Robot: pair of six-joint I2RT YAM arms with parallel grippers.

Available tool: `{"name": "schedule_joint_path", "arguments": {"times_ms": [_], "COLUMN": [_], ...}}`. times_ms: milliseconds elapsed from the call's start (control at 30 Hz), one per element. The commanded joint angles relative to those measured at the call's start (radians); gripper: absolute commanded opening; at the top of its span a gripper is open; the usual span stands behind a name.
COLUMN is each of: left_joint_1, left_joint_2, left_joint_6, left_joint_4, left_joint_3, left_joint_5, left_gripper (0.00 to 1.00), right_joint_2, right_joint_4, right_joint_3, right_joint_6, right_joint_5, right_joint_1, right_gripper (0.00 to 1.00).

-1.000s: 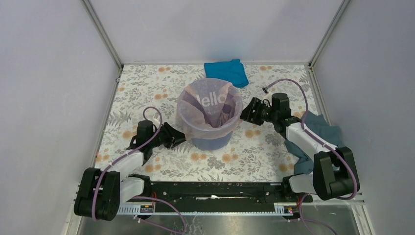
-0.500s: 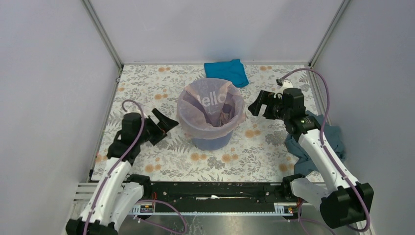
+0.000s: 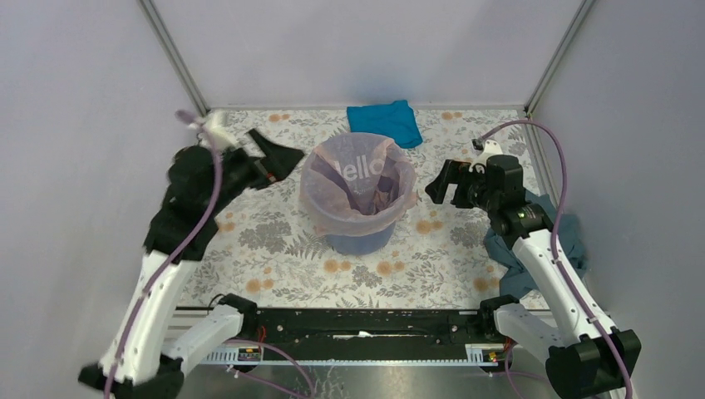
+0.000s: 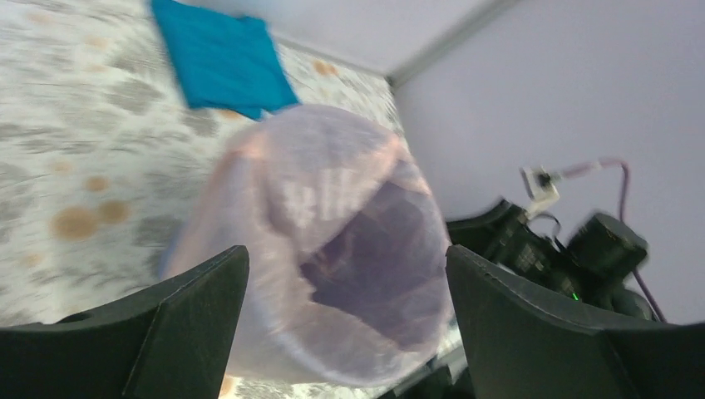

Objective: Put the trash bags into the trash bin

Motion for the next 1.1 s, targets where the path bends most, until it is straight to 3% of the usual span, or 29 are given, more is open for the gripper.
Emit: {"name": "schedule_joint_path", "arguments": {"times_ms": [0, 67, 167, 367, 500, 667, 833, 1067], "left_joint_1": [-0.331, -0.484, -0.555, -0.554, -0.507, -0.434, -0.435, -0.513], "left_joint_2": [0.242, 0.343, 0.465, 0.634, 0.711, 0.77, 0.804, 0.703], "left_joint_6": [0.102, 0.15, 0.202, 0.248, 0.273, 0.243, 0.258, 0.309], "left_joint_4": [0.078, 0.075, 0.114, 0.184, 0.241, 0.335, 0.312, 0.215], "left_joint_3": [0.128, 0.203, 0.229, 0.262, 0.247, 0.187, 0.198, 0.249], "left_joint_5": [-0.194, -0.352, -0.458, -0.495, -0.533, -0.477, -0.52, -0.485], "left_gripper": [0.91, 0.95, 0.97, 0.9, 0.7, 0.62, 0.67, 0.85], "right_joint_2": [-0.038, -0.042, -0.043, -0.05, -0.056, -0.063, -0.066, -0.069], "right_joint_4": [0.007, 0.009, 0.011, 0.012, 0.015, 0.012, 0.01, 0.009], "right_joint_3": [-0.022, -0.029, -0.032, -0.041, -0.043, -0.043, -0.052, -0.055], "right_joint_6": [-0.025, -0.024, -0.025, -0.025, -0.023, -0.022, -0.019, -0.016], "right_joint_5": [-0.019, -0.022, -0.021, -0.03, -0.024, -0.026, -0.029, -0.035], "right_joint_1": [0.006, 0.006, 0.005, 0.005, 0.005, 0.006, 0.005, 0.006], "right_gripper": [1.0, 1.0, 1.0, 1.0, 1.0, 1.0, 1.0, 1.0]}}
